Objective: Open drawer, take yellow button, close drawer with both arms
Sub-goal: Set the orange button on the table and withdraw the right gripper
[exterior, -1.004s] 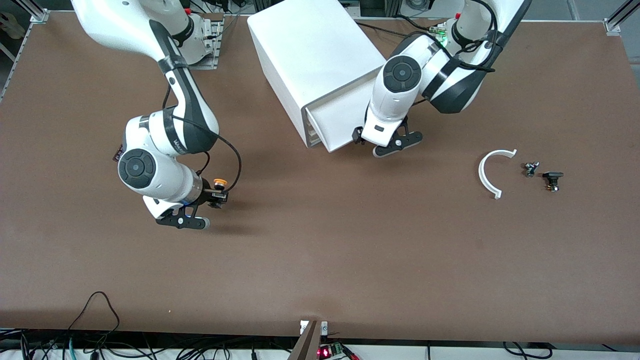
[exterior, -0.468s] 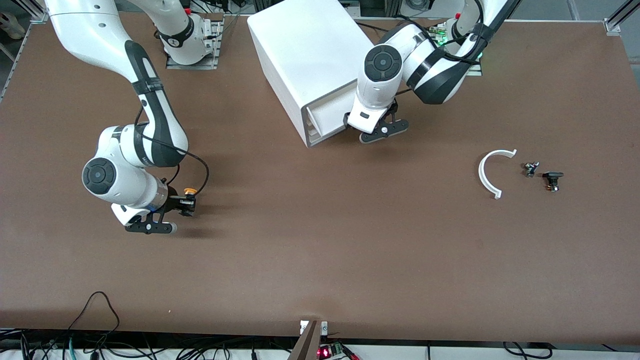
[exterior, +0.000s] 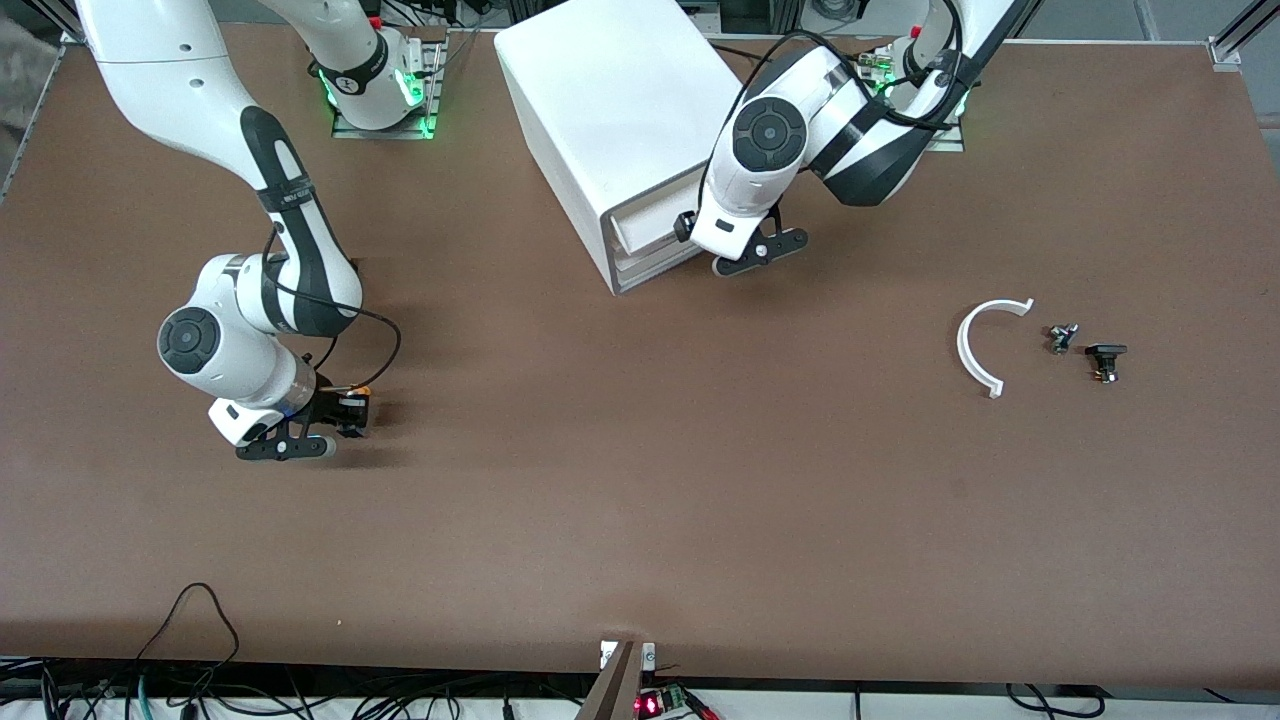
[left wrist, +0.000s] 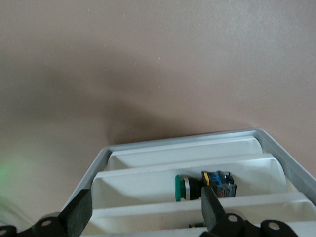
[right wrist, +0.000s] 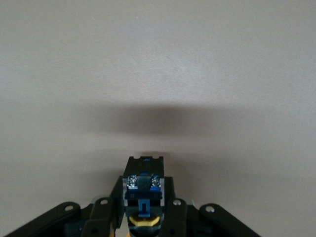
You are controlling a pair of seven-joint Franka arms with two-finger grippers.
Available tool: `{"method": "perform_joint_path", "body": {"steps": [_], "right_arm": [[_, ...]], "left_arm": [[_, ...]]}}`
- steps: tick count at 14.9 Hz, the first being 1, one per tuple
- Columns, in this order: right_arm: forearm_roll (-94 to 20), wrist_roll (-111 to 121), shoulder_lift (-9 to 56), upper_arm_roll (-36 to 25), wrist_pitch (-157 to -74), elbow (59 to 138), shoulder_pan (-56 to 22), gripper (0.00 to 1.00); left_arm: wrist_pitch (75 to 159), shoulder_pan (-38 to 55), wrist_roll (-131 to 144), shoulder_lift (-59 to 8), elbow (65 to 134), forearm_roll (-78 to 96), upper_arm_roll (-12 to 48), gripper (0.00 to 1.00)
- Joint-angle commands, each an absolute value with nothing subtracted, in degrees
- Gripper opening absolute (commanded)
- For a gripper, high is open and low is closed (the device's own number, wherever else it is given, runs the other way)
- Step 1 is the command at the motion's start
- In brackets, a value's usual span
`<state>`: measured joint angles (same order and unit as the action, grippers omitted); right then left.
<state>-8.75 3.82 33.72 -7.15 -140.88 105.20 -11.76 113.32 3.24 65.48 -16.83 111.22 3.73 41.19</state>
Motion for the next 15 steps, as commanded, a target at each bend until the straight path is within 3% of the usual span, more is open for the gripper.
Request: {"method": "perform_joint_path", "body": {"steps": [1,3,4,5,7,15], "right_arm": [[-9.8,5.7,34.5,-6.9,-143.1,105.7,-11.0,0.17],[-9.8,5.7,35.2,-6.8,-143.3,105.6,-10.5,0.41],[-9.8,5.7,35.3,-6.8,-143.2,105.6,-10.5,0.57],[-9.8,5.5,35.2,-6.8,-143.0,105.6,-10.5,0.79],[-9.8,4.8,33.8,-6.8,-142.6,105.5,-10.5,0.99],[-8.8,3.1,20.3,-7.5,-130.9,104.8,-10.6,0.99]], "left_arm": [[111.8,3.2,65.7,-15.6,112.1,6.1,42.5,0.97],[111.4,3.0,65.7,-15.7,112.1,6.8,43.2,0.97],[110.8,3.0,65.7,-15.6,112.0,7.4,43.2,0.97],[110.3,3.0,65.7,-15.7,112.0,8.2,43.2,0.97],[110.0,3.1,65.6,-15.7,112.0,9.0,43.2,0.97],[109.3,3.3,64.8,-18.5,112.0,9.1,43.5,0.98]]}}
